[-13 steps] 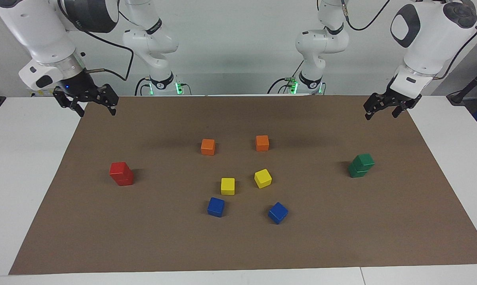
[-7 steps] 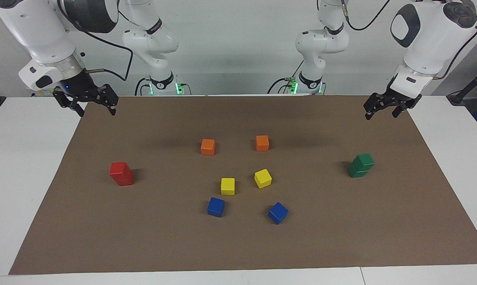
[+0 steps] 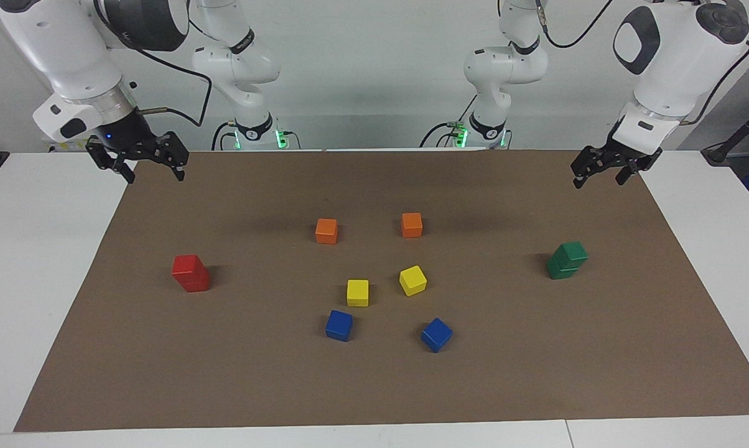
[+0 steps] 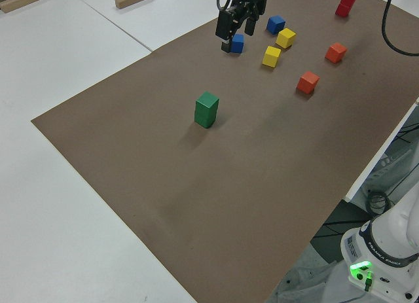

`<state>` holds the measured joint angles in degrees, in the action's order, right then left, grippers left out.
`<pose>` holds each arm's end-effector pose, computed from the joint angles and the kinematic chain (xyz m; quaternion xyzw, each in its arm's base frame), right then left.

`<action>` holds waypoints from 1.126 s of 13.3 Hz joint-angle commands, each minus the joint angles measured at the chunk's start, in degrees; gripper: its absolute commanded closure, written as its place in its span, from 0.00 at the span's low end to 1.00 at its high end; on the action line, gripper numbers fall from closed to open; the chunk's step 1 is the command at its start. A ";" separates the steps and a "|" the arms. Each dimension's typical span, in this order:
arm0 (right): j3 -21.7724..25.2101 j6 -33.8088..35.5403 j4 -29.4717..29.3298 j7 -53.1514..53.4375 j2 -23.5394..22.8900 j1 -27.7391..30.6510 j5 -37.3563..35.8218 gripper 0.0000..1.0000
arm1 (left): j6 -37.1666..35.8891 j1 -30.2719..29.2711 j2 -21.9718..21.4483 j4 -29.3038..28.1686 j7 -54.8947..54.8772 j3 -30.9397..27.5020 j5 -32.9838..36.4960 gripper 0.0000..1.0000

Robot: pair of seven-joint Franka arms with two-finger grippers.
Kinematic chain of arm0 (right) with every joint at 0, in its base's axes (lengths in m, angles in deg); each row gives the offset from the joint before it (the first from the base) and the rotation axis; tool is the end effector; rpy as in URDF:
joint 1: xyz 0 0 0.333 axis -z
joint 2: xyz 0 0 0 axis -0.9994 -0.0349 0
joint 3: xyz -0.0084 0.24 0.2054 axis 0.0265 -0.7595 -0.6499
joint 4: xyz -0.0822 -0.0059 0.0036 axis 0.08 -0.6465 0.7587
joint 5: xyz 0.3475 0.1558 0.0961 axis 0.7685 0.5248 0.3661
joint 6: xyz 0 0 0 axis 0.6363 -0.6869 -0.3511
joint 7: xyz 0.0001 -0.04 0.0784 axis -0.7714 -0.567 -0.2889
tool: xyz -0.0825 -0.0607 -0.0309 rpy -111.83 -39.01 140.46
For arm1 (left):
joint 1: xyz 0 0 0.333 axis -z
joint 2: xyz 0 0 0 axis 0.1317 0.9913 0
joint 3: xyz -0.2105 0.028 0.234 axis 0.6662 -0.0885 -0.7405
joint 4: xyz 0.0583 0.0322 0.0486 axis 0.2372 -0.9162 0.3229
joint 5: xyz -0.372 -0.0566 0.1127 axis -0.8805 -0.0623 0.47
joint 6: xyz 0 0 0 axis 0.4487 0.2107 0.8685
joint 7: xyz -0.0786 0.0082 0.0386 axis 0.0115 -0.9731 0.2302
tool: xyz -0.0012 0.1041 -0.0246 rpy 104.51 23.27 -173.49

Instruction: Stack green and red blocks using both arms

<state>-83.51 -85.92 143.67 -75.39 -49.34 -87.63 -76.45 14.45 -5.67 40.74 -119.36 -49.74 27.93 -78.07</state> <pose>0.5537 -0.0340 0.6133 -0.9999 -0.0123 0.0051 0.0033 0.5512 -0.0093 0.5836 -1.0000 0.0014 0.0073 0.0065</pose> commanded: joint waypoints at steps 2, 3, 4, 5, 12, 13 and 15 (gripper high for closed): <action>0.23 0.61 0.84 0.85 1.19 0.68 -1.83 0.00 | 0.04 -0.23 -0.97 -0.26 0.29 0.26 0.91 0.00; 0.23 0.70 0.93 0.85 1.45 0.86 -2.27 0.00 | 0.04 -0.23 -0.89 -0.26 0.29 0.26 0.91 0.00; 0.23 0.79 1.19 0.85 1.54 0.86 -2.36 0.00 | 0.04 -0.23 -0.89 -0.26 0.29 0.26 0.91 0.00; 0.23 0.70 1.46 0.85 1.63 0.86 -2.45 0.00 | 0.04 -0.23 -0.89 -0.26 0.29 0.26 0.91 0.00; 0.23 0.70 1.72 0.85 1.90 0.77 -2.45 0.00 | 0.04 -0.23 -0.97 -0.35 0.29 0.26 0.91 0.00; 0.23 0.61 1.98 0.85 1.98 0.77 -2.45 0.00 | 0.04 -0.23 -0.97 -0.26 0.29 0.26 0.91 0.00; 0.23 0.52 2.43 0.85 2.07 0.77 -2.45 0.00 | 0.04 -0.23 -0.89 -0.26 0.29 0.26 0.91 0.00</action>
